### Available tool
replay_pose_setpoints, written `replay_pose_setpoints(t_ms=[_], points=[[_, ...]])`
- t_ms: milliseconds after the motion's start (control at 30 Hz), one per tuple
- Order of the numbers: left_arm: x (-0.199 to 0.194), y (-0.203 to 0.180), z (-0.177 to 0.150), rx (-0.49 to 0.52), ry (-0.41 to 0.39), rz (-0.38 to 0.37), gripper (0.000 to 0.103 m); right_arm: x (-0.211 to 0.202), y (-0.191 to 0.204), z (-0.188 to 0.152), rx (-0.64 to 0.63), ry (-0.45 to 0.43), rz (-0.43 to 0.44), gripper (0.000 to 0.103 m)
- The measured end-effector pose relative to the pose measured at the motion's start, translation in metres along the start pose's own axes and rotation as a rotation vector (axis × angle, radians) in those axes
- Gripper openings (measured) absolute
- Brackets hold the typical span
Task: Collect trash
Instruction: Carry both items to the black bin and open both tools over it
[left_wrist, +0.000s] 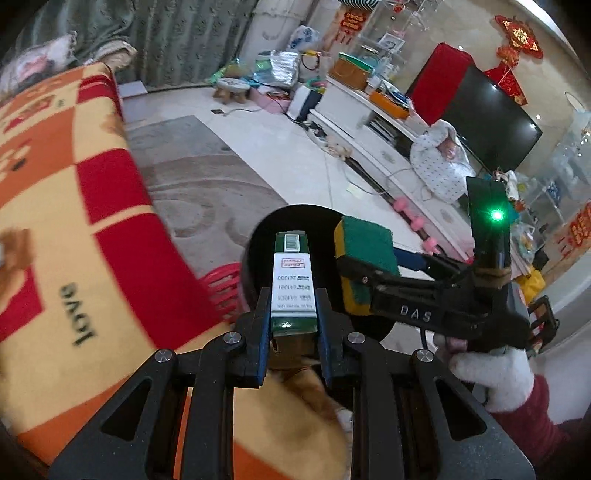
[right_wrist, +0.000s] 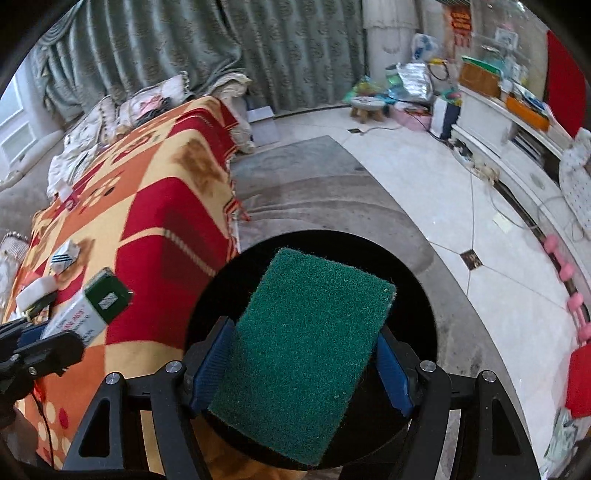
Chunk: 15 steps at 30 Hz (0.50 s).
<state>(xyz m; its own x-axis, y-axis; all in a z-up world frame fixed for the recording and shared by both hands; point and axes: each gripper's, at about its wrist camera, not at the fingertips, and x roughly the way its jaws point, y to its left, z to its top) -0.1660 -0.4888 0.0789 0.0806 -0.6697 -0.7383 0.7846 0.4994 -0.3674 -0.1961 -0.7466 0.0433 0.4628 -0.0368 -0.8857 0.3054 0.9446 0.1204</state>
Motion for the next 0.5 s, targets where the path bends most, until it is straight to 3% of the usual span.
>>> replay_pose_setpoints(t_ms=[33,133,167,267,500], points=[[0.003,-0.001,0.002,0.0,-0.001,-0.008,0.023,0.001,-0.005,-0.001,0.007,0.0,-0.003,0.07],[0.013,0.001,0.007,-0.024,-0.001,-0.066,0.049,0.002,-0.011,-0.001,0.024,0.001,-0.007,0.075],[0.012,0.003,0.006,-0.045,-0.003,-0.079,0.052,0.003,-0.013,-0.001,0.033,0.002,-0.001,0.076],[0.01,0.009,0.007,-0.075,-0.009,-0.062,0.052,0.003,-0.016,-0.002,0.05,0.011,0.006,0.077],[-0.016,0.023,-0.006,-0.078,-0.044,0.098,0.052,0.003,0.003,-0.005,0.025,0.007,0.027,0.078]])
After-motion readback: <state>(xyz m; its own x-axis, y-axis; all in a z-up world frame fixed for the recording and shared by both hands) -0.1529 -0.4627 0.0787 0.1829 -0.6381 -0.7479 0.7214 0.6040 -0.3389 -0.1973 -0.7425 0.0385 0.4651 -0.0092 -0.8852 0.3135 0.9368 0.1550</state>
